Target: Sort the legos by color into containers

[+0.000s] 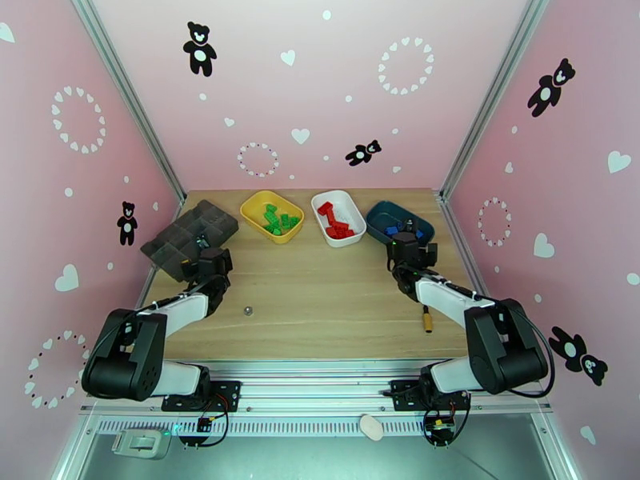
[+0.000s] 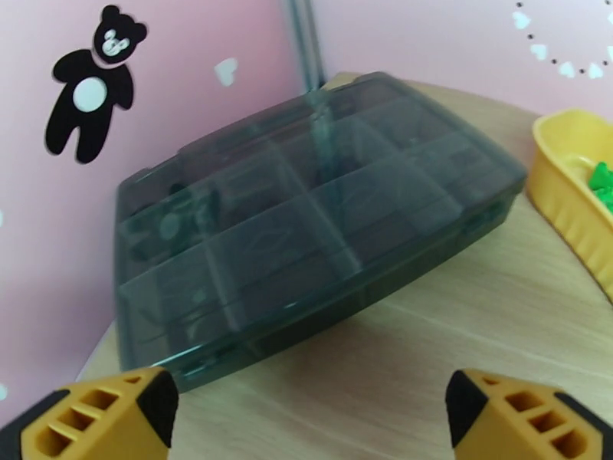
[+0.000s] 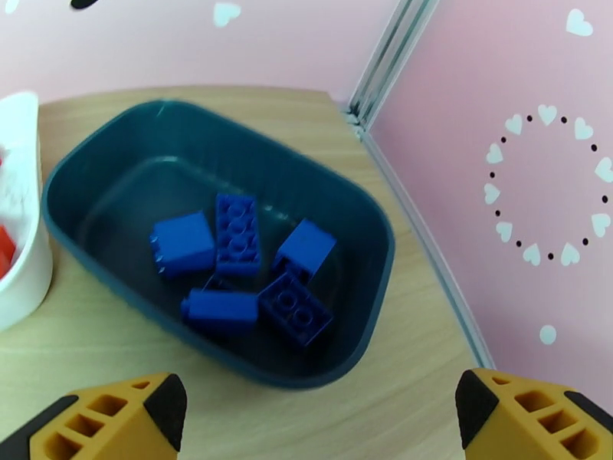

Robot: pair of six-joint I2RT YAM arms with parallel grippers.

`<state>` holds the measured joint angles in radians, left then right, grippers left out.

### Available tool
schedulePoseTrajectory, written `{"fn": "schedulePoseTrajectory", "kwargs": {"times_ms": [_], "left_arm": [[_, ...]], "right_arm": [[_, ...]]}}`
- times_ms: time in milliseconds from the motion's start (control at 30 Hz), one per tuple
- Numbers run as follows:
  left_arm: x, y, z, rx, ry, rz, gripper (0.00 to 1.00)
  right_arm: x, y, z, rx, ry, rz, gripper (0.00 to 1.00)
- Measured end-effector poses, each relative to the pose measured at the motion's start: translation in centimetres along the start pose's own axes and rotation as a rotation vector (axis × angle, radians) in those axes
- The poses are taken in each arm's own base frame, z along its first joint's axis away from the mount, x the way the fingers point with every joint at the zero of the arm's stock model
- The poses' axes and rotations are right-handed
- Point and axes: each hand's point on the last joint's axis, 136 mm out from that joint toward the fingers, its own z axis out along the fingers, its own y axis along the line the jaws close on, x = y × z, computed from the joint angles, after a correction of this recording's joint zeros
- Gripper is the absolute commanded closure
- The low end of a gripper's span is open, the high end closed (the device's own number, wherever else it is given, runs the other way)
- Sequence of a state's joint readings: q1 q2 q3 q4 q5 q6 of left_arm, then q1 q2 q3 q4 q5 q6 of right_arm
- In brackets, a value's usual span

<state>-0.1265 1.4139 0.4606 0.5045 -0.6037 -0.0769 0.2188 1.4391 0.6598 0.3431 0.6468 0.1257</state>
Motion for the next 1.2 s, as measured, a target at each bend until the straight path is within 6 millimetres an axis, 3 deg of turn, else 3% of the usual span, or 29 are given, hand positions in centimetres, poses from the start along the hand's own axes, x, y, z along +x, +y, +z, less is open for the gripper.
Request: {"fn": "schedulePoseTrajectory", "kwargs": {"times_ms": [233, 400, 567, 733, 933, 1200], "left_arm": [[0.5, -1.4, 0.2, 0.087, -0.063, 0.004, 0.08], [-0.7, -1.8, -0.2, 0.125, -0.128, -0.022, 0.06], [0.1, -1.8, -1.2, 0.175, -0.171, -0.027, 0.02], [1.3, -2.2, -0.9, 0.191, -0.167, -0.006, 0.02], [-0.5, -2.0, 0.3, 0.182, -0.175, -0.042, 0.02], [0.2, -1.3, 1.1, 0.191, -0.126, -0.067, 0.01]], "right_arm": [[4.0, -1.9, 1.0, 0.003, 0.062, 0.009, 0.01], [4.5, -0.2, 1.6, -0.079, 0.029, 0.024, 0.03], [5.0, 1.3, 1.2, -0.167, -0.012, 0.025, 0.02], [7.2, 2.4, 0.5, -0.248, -0.037, 0.007, 0.01], [6.3, 2.3, 1.0, -0.281, -0.057, 0.035, 0.01], [6.0, 2.5, 1.0, -0.306, -0.065, 0.041, 0.01]]}}
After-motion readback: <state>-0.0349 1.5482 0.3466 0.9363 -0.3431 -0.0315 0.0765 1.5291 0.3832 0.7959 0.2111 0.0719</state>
